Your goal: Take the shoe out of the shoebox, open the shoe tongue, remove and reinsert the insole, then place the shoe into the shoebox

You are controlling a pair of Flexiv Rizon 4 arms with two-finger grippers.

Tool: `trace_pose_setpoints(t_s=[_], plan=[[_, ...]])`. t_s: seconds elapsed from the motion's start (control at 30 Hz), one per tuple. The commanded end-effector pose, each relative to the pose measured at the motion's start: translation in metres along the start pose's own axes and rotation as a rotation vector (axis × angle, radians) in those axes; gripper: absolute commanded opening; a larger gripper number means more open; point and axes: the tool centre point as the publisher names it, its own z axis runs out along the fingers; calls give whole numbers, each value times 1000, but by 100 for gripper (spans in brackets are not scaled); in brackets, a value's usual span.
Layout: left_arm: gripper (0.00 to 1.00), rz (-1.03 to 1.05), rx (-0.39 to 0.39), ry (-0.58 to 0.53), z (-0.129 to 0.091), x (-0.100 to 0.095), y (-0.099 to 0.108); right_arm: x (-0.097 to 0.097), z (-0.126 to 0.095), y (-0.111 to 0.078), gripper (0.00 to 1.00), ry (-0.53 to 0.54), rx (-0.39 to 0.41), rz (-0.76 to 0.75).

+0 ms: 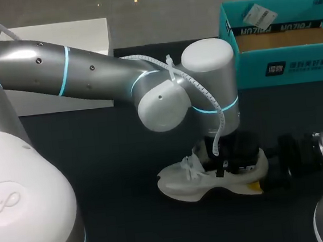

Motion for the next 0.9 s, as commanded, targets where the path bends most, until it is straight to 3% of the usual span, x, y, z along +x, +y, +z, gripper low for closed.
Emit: trace_pose_setpoints(t_s=[0.03, 0.27, 0.63, 0.67, 0.8, 0.83, 0.87, 0.9], plan=[[0, 11, -17, -1, 5, -5, -3, 0, 1, 1, 0, -2, 3, 1], [0, 38, 16, 43, 10, 2, -3, 0, 1, 1, 0, -2, 3, 1], [2, 65, -12, 81, 25, 12, -5, 0, 1, 1, 0, -2, 3, 1], [5, 63, -21, 74, 25, 12, -5, 0, 1, 1, 0, -2, 3, 1], [40, 59, -36, 61, 28, 10, -3, 0, 1, 1, 0, -2, 3, 1], [49, 58, -42, 54, 29, 9, -2, 0, 1, 1, 0, -2, 3, 1], [66, 58, -41, 50, 29, 8, -2, 0, 1, 1, 0, -2, 3, 1], [73, 54, -32, 48, 29, 8, -2, 0, 1, 1, 0, -2, 3, 1]])
